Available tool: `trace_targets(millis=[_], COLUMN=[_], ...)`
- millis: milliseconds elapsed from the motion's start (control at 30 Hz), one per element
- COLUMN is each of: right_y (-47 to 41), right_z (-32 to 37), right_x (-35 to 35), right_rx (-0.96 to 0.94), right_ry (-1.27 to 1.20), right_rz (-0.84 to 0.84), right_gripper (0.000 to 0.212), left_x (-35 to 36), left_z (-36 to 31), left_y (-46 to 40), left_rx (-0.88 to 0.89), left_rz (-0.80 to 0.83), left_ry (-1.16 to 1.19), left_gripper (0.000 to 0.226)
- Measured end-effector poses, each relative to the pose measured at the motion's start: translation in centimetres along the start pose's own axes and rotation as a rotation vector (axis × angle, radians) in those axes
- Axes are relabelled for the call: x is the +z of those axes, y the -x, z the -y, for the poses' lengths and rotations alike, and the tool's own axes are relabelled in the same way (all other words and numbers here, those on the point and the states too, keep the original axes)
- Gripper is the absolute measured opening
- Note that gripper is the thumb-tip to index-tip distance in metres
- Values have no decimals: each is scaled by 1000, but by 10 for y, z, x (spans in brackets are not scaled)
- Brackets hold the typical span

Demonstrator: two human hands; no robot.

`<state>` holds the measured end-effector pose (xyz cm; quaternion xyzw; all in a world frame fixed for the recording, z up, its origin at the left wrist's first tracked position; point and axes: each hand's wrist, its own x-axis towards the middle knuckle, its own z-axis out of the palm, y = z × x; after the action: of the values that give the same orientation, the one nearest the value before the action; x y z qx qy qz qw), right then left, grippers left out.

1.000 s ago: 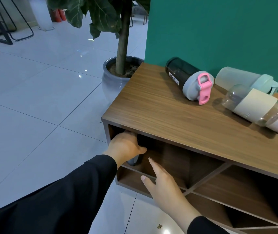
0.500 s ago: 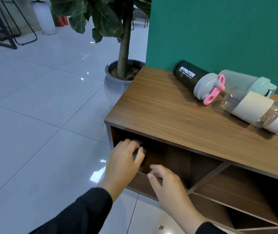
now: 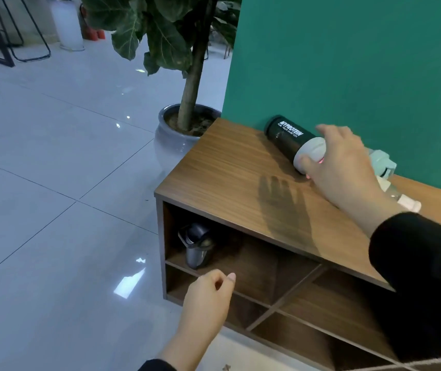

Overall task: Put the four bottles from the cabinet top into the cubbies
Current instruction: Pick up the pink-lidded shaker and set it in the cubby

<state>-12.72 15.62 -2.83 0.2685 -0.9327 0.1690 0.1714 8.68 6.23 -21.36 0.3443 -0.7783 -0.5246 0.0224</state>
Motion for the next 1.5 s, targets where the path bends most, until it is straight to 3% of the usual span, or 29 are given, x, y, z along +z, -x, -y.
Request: trace_targets(millis=[100, 200, 400, 467, 600, 867, 1033, 1300, 1400, 1500], right_y=[-48, -65, -71, -69, -63, -42, -18, 46, 82, 127], right_z=[-20, -33, -37, -35, -31, -21, -17, -7, 0, 7], right_x=[12, 32, 59, 62, 61, 59, 40, 0, -25, -45], right_rx=[22, 35, -40, 6, 12, -66, -107, -156, -196, -252], right_ry=[339, 506, 606, 580, 522, 267, 44, -147, -205, -239], right_rz=[184, 316, 175, 211, 119, 119, 27, 2, 15, 108], right_gripper=[70, 73, 72, 77, 66, 87, 91, 90, 92, 96], left_x=[-4, -5, 0, 1, 1, -1, -5, -20, -28, -34], left_z=[1, 4, 7, 8, 7, 6, -1, -20, -30, -33], left_y=[-7, -13, -17, -18, -19, -19, -13, 3, 16, 28], left_rx=[-28, -45, -11, -8, -12, 0, 26, 49, -24, 19], left_rz=[12, 2, -18, -23, -26, -41, -61, -53, 72, 176], left_ry=[0, 10, 23, 33, 47, 59, 127, 439, 788, 979], left_gripper=[32, 28, 24, 24, 25, 31, 31, 38, 62, 82])
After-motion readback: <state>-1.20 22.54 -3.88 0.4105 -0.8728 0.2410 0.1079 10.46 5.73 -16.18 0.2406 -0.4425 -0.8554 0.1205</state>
